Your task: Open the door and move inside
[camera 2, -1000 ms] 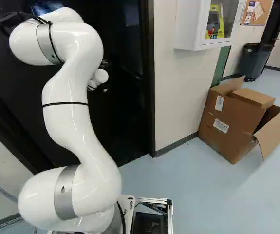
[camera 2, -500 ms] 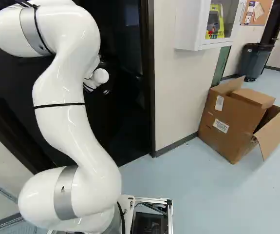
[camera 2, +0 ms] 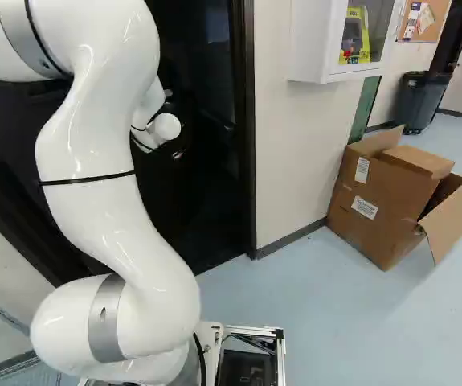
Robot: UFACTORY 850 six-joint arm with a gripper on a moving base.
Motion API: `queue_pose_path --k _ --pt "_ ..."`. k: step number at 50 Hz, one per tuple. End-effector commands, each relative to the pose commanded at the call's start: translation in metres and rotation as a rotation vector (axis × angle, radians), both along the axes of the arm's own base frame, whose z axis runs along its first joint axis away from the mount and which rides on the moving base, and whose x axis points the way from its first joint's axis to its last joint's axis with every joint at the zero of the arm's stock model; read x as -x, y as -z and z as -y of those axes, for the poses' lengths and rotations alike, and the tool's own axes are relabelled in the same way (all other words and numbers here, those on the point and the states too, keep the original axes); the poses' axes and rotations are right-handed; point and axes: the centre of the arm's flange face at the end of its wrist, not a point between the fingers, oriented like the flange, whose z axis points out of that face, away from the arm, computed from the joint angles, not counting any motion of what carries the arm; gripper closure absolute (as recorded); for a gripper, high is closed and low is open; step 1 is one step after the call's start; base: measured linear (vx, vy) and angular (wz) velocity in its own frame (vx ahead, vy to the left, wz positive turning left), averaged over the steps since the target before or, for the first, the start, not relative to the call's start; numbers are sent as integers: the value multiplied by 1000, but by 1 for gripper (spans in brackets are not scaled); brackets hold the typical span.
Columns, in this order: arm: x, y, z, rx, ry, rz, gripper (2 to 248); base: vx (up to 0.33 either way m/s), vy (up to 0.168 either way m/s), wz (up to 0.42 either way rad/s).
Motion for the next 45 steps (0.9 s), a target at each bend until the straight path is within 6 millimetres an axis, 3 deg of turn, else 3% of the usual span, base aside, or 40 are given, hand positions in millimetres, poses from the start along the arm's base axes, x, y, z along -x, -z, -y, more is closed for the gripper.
queue_pose_path --k 45 --pt "66 -8 75 -82 210 -52 3 0 0 0"
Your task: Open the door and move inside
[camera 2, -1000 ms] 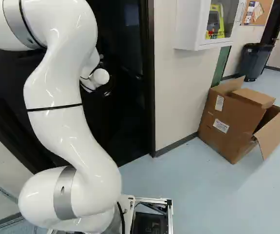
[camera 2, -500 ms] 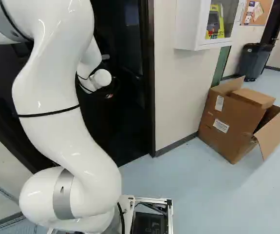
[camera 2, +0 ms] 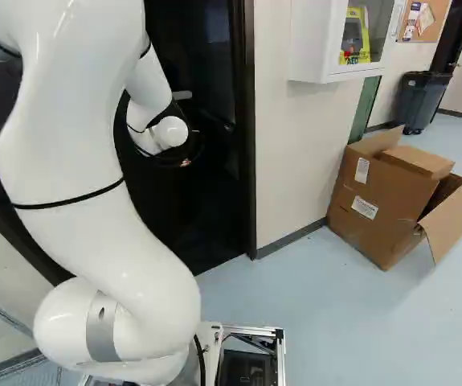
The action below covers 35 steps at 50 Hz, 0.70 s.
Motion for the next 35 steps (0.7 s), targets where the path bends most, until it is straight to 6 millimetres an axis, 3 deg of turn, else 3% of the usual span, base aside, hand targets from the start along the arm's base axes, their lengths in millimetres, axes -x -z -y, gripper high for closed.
queue_pose_path --k 35 --pt "53 -1 52 -14 110 -12 3 0 0 0"
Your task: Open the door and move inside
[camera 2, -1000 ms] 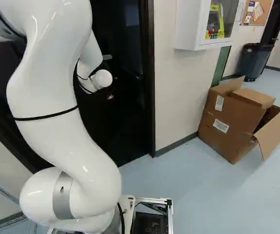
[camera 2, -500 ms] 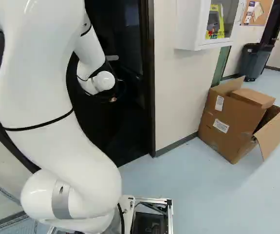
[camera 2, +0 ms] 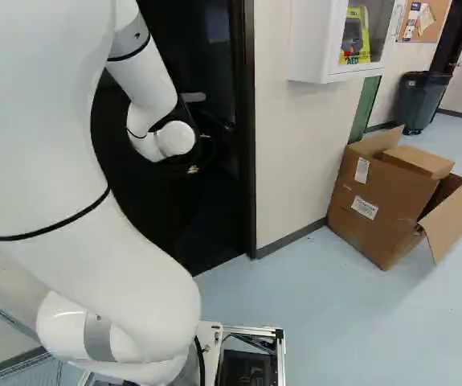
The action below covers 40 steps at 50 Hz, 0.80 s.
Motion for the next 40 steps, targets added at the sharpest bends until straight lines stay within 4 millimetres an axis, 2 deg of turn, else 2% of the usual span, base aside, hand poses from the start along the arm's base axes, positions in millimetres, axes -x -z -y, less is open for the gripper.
queue_pose_path --k 28,40 --pt "45 1 37 0 80 1 3 0 0 0" --pt "51 2 40 0 89 2 3 0 0 0"
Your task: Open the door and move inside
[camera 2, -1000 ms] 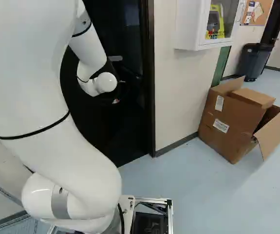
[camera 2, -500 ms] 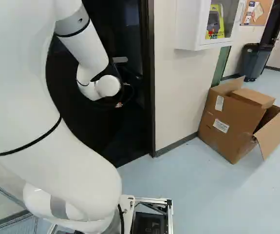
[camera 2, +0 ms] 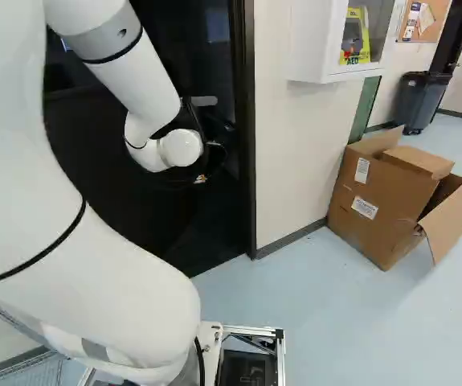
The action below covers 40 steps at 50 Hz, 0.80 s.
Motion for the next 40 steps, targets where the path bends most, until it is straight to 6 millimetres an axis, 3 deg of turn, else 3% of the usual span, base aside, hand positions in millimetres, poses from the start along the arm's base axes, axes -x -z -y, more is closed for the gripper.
queue_pose_path --k 22,40 --pt "1 0 0 0 0 0 3 0 0 0" --pt "34 2 1 0 4 8 3 0 0 0"
